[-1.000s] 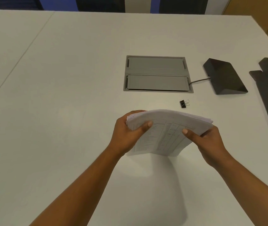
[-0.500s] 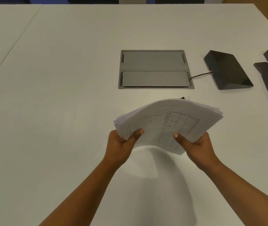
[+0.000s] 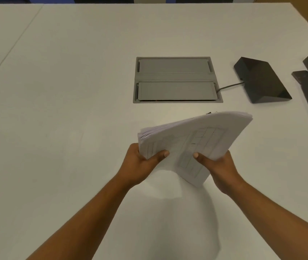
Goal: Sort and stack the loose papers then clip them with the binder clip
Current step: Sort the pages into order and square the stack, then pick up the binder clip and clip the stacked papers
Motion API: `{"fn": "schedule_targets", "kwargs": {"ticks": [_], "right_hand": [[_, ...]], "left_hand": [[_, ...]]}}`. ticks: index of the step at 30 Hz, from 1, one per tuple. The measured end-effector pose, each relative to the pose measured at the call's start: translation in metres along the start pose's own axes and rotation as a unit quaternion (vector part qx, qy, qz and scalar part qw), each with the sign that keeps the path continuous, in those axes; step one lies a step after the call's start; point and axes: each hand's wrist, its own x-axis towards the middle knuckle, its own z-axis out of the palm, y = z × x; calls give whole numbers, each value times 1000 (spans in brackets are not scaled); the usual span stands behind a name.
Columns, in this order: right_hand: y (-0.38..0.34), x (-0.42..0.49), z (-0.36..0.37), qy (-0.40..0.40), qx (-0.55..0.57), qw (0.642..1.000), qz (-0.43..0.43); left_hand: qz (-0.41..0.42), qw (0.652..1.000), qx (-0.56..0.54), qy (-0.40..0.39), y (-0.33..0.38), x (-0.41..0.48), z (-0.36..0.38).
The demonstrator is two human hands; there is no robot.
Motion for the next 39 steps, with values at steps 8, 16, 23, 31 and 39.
{"fn": "schedule_targets", "kwargs": {"ticks": [8, 16, 23, 31, 39], "right_hand": [[1, 0, 2, 26, -15, 999, -33], [41, 2, -1, 13, -80, 995, 50], [39, -3, -30, -100, -90, 974, 184], [54, 5, -43, -192, -106, 928, 301], [30, 111, -83, 97, -274, 926, 243]], "left_hand": [[31, 996, -53, 57, -14, 7, 4], [-78, 994, -64, 42, -49, 13, 17], [-123, 974, -185, 38, -43, 29, -12], [-146, 953, -232, 128, -79, 60, -8], [-132, 965, -204, 99, -109, 82, -4]]}}
